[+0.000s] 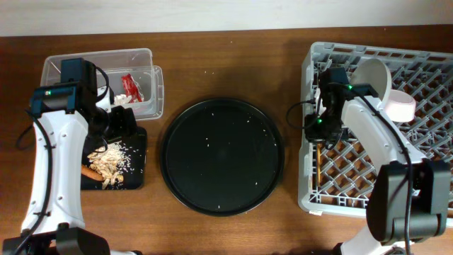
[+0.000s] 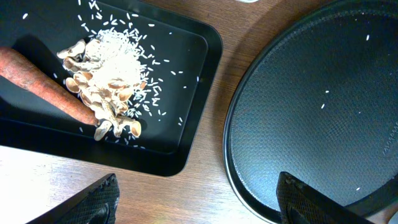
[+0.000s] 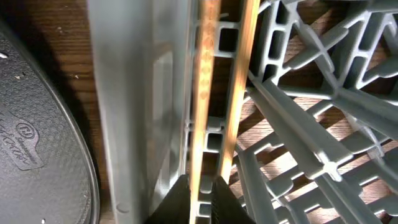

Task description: Sort waste into correct bins and load items into the dishwasher rack

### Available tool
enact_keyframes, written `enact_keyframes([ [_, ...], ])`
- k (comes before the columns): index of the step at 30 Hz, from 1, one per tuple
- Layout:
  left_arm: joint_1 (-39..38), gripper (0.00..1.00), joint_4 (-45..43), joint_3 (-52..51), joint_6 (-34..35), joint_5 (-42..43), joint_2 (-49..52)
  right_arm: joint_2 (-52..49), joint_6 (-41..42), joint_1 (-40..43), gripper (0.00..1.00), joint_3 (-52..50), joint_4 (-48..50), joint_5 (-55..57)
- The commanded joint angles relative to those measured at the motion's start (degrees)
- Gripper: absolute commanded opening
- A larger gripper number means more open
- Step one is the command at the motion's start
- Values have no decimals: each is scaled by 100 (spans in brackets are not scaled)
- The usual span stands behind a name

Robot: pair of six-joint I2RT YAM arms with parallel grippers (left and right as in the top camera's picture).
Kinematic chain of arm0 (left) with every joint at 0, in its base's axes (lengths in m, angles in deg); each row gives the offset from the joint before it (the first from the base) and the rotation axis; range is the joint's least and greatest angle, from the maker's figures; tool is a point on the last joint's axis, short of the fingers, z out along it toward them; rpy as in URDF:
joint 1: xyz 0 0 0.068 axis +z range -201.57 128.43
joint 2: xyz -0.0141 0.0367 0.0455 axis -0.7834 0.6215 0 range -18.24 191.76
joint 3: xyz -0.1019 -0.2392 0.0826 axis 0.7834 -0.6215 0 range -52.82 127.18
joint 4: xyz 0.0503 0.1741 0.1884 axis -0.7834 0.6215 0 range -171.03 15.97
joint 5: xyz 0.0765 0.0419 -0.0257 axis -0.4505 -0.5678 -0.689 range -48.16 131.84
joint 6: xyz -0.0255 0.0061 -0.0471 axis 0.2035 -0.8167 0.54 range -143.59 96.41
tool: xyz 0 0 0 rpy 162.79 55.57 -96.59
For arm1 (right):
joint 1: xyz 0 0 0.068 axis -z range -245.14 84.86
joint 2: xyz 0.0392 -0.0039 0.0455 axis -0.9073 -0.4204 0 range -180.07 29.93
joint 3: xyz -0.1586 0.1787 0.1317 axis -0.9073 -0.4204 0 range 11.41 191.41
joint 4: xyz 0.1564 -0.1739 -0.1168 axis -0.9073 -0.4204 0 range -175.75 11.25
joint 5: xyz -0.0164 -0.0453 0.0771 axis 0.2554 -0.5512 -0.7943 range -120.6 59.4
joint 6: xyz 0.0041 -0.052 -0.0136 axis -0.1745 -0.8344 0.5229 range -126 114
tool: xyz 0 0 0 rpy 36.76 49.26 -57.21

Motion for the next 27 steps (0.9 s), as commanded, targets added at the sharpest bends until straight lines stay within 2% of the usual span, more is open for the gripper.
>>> enact_keyframes([
  [1, 22, 80, 22, 39, -31, 24, -46, 52, -46, -66, 31, 35, -105, -127],
  [3, 20, 81, 13, 39, -33, 24, -46, 402, -50, -66, 35, 466, -343, -120],
  [4, 7, 80, -74, 39, -157, 46, -46, 542, -118, -66, 40, 693, -393, -122],
  [5, -122, 81, -308, 39, -546, 149, -46, 673, -361, -63, 60, 1217, -442, -107],
  [6, -273, 82, -483, 39, -745, 173, -46, 673, -422, -63, 68, 1419, -463, -105],
  [7, -511, 91, -671, 39, -1001, 166, -46, 673, -562, -59, 72, 1742, -662, -125],
  [8, -533, 92, -553, 39, -994, 173, -46, 693, -549, -59, 69, 1827, -896, -125],
  [10, -518, 91, 7, 39, -994, 170, -46, 975, -385, -33, 69, 1825, -1296, -129],
  [13, -518, 92, 529, -28, -994, 173, -162, 1823, -372, 348, 70, 1550, -1421, -168],
  [15, -518, 93, 107, -638, -992, 173, -1014, 2970, -396, 472, 71, 575, -894, -146],
  [16, -518, 97, -264, -1058, -992, 173, -1565, 3510, -396, 466, 74, 50, -566, -146],
  [18, -518, 99, -852, -1812, -970, 170, -2673, 4406, -396, 466, 87, -778, -133, -142],
  [19, -518, 99, -1163, -2280, -970, 168, -3392, 4900, -393, 466, 98, -1189, -28, -142],
  [23, -518, 99, -1703, -3624, -774, 173, -5464, 6448, -389, 466, 98, -2087, 4, -101],
  [24, -518, 99, -1711, -3738, -776, 199, -5766, 6631, -391, 466, 98, -2087, -83, -101],
  [27, -518, 99, -1650, -3738, -780, 192, -5816, 6642, -389, 466, 98, -2087, -144, -103],
])
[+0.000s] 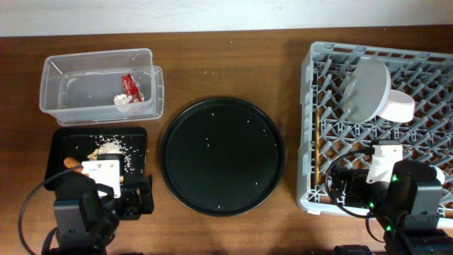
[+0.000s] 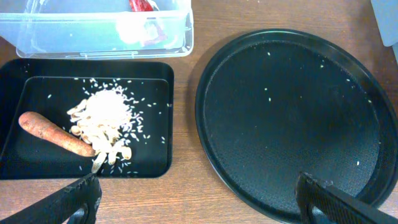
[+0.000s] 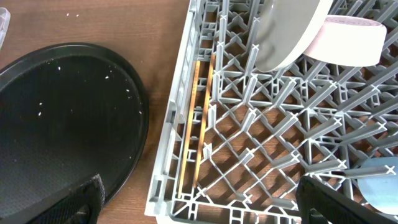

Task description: Sort waste into correct bins and load items into the dishwasher rack

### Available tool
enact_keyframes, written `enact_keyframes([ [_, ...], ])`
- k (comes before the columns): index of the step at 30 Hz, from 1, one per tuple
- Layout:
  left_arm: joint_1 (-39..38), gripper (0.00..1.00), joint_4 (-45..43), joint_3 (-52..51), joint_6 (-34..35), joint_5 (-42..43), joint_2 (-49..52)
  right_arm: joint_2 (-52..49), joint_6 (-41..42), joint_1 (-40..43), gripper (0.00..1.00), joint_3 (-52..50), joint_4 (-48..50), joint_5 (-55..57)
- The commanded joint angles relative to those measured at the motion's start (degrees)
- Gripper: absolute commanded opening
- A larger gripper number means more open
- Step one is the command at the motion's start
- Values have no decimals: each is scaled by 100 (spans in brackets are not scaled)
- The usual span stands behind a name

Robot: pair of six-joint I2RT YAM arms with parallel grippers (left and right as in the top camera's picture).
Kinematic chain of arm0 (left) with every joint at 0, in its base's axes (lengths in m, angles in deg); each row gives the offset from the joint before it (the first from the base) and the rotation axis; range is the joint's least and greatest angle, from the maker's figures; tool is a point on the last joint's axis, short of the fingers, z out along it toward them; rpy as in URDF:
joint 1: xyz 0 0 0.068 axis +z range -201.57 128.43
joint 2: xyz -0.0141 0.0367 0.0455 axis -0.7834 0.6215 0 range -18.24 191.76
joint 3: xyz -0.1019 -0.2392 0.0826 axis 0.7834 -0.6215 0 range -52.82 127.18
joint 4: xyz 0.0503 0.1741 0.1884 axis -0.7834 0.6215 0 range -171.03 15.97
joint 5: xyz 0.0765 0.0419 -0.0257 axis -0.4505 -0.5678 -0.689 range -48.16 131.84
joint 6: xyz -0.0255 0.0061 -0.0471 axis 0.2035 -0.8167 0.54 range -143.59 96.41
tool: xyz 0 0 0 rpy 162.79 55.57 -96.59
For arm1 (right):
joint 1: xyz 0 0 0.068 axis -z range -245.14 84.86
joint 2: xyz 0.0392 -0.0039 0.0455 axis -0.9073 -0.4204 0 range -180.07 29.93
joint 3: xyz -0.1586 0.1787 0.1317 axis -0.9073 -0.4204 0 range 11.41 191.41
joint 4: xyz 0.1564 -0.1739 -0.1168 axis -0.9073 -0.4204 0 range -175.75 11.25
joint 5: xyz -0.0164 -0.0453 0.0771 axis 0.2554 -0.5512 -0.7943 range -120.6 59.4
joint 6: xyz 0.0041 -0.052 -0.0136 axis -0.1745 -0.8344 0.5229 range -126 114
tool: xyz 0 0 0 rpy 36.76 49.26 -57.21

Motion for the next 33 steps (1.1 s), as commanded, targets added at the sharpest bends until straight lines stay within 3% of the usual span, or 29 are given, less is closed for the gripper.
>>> enact_keyframes([
  [1, 17, 99, 26, -70, 76, 59, -35, 11, 39, 11, 98, -42, -9, 9],
  [7, 17, 99, 26, -70, 76, 59, -35, 151, 35, 4, 98, -55, 140, 116],
  [10, 17, 99, 26, -70, 76, 59, -35, 1434, -138, -227, 98, -1097, 1792, 203],
  [13, 17, 99, 26, -70, 76, 59, -35, 3213, -136, -590, 98, -3254, 3956, 361],
  [16, 17, 99, 48, -70, 76, 59, -35, 3613, -136, -636, 98, -4739, 6008, 396],
  [18, 17, 99, 63, -70, 76, 59, -35, 3613, -140, -636, 98, -5224, 6653, 640],
  [22, 17, 99, 68, -70, 76, 59, -35, 3613, -306, -632, 98, -5399, 5608, 588],
  [33, 17, 99, 68, -70, 76, 59, -35, 3611, -304, -632, 98, -5399, 5611, 592],
])
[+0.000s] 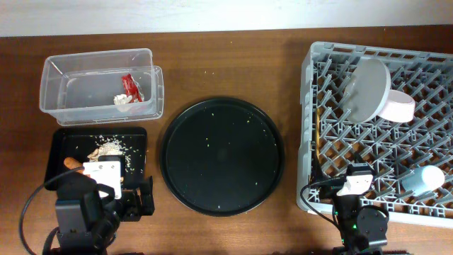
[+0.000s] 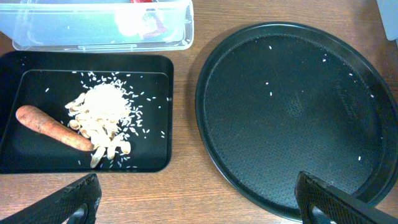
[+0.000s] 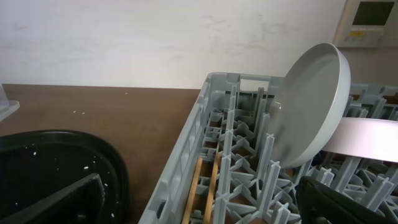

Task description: Sort waste into correct bins and load items into the dishwasher rack

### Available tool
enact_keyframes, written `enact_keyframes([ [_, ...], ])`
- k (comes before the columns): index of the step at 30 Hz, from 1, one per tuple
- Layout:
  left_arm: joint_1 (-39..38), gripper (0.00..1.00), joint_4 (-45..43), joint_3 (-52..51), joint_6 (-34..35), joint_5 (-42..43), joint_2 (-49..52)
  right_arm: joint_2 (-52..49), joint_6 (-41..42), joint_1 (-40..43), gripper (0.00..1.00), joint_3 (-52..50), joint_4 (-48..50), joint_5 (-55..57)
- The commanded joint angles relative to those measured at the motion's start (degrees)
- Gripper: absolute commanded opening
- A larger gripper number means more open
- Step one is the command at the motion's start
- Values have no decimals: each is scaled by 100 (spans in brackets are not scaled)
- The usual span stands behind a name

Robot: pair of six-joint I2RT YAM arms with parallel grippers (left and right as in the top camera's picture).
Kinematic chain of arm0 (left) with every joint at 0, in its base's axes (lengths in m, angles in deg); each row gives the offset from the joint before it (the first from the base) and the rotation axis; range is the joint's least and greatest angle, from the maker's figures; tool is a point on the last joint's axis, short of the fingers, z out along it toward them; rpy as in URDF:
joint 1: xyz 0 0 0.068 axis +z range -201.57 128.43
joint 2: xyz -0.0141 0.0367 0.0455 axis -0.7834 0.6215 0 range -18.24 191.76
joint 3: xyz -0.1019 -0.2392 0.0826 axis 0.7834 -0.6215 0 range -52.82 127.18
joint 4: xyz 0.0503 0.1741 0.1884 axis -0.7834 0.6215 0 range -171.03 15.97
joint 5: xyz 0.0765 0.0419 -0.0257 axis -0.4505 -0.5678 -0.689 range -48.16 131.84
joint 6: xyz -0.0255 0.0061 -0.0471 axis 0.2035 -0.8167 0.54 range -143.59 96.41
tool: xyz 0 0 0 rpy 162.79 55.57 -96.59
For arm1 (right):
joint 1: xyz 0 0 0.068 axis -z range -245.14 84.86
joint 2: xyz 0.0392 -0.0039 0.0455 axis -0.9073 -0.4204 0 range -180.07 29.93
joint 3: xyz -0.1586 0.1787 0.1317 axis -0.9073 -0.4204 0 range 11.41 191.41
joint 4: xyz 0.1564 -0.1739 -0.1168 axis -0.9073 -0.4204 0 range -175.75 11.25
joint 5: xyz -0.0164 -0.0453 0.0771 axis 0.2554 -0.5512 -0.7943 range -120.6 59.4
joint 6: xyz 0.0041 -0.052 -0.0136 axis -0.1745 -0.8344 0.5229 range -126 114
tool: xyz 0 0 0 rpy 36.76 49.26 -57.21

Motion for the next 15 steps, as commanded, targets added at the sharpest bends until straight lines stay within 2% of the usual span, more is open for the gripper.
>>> enact_keyframes([
  [1, 17, 99, -7, -20, 74, 59, -24, 46, 2, -31, 99, -28, -50, 50],
  [5, 17, 99, 22, -20, -17, -66, -151, 46, 2, -31, 98, -28, -50, 50],
  [8, -24, 99, -468, -660, -33, -457, -964, 46, 2, -31, 98, -28, -50, 50],
  [11, -328, 99, -2251, -2546, -33, -481, -2446, 46, 2, -31, 98, -28, -50, 50],
  [15, -649, 99, -4454, -4116, -33, -844, -3324, 46, 0, -31, 98, -28, -50, 50],
])
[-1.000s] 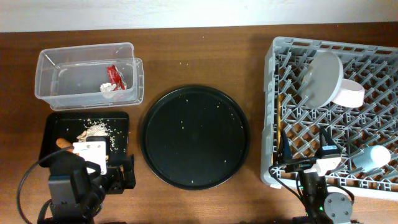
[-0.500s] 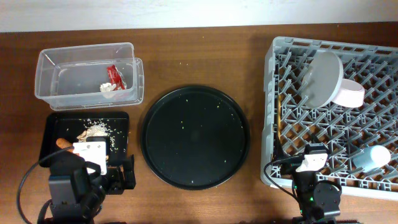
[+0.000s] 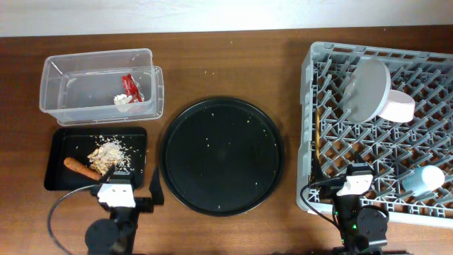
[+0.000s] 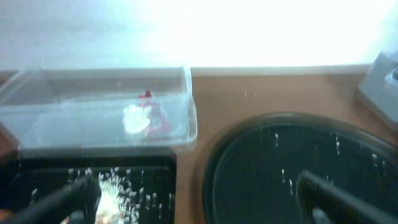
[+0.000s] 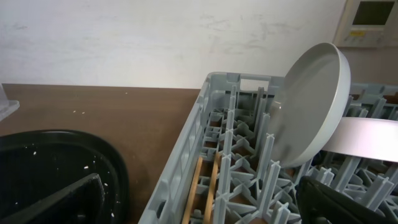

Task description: Sort waste into correct bins and load items into the dishwasher rack

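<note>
The grey dishwasher rack (image 3: 425, 71) holds a tilted grey plate (image 3: 364, 88), a pink cup (image 3: 398, 106), a pale blue cup (image 3: 425, 177) and wooden chopsticks (image 5: 205, 183) along its left side. A clear bin (image 3: 99, 106) contains a red wrapper (image 3: 129, 86). The black rectangular tray (image 3: 60, 145) carries a carrot (image 3: 81, 168) and rice with shells (image 3: 110, 154). My left gripper (image 4: 198, 186) is open and empty at the table's front edge, facing the bin. My right gripper (image 5: 200, 182) is open and empty at the rack's front.
A large round black tray (image 3: 221, 156), speckled with rice grains, lies in the middle between the bins and the rack. A white wall and a wall panel (image 5: 373, 14) stand behind the table. The left wrist view is blurred.
My left arm has folded lower at the front edge. Its wrist view has gone from looking down on the trays to looking level across the table. The right arm has not moved.
First my left gripper was open over the black rectangular tray and my right gripper was down in the rack at the chopsticks. Then both arms were back at the front edge, open, chopsticks lying in the rack. The right wrist then faced level, and now the left does too.
</note>
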### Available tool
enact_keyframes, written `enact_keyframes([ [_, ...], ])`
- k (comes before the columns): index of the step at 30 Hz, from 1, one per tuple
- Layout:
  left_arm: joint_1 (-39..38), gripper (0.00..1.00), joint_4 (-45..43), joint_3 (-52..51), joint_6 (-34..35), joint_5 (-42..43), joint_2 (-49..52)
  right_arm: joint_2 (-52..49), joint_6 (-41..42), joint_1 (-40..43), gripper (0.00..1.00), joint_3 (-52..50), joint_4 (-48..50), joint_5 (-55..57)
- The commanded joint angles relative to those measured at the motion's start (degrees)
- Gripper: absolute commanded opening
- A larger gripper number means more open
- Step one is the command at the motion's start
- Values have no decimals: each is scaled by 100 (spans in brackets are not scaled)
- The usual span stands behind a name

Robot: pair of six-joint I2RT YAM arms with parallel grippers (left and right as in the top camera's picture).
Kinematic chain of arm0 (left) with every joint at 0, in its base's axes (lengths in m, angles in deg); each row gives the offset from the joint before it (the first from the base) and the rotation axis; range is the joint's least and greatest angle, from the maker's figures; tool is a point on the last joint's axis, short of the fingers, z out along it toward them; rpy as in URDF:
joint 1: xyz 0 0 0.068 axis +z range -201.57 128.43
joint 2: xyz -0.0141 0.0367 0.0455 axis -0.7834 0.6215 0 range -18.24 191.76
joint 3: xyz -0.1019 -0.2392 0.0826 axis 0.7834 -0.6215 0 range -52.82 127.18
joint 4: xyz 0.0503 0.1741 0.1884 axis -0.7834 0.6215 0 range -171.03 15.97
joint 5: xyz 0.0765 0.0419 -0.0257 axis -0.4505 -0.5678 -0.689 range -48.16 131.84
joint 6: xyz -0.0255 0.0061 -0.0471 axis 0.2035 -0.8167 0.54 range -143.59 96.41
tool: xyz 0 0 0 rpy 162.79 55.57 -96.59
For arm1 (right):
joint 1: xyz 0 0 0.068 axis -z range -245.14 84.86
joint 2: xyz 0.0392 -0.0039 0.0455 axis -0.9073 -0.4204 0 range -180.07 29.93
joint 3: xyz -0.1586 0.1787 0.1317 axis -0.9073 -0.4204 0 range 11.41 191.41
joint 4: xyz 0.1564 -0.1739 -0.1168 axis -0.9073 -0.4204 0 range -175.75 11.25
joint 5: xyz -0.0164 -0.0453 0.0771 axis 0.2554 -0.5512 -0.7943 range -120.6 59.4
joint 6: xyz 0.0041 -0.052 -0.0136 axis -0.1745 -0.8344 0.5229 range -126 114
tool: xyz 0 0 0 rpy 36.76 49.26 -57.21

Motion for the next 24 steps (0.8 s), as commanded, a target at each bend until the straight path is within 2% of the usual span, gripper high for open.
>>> enact_keyframes([
  [1, -129, 99, -1491, -975, -28, -256, -337, 46, 0, -31, 98, -31, -44, 50],
  [2, -131, 99, -2203, -1335, -140, -251, -337, 46, 0, -31, 98, -31, -42, 50],
  [3, -136, 99, -2439, -1482, -160, -234, -337, 46, 0, -31, 98, -31, -42, 50],
  [6, -133, 99, -1902, -1469, -481, -229, -339, 46, 0, -31, 98, -31, -42, 50],
  [24, -136, 99, -1906, -1469, -481, -188, -337, 46, 0, -31, 98, -31, -42, 50],
])
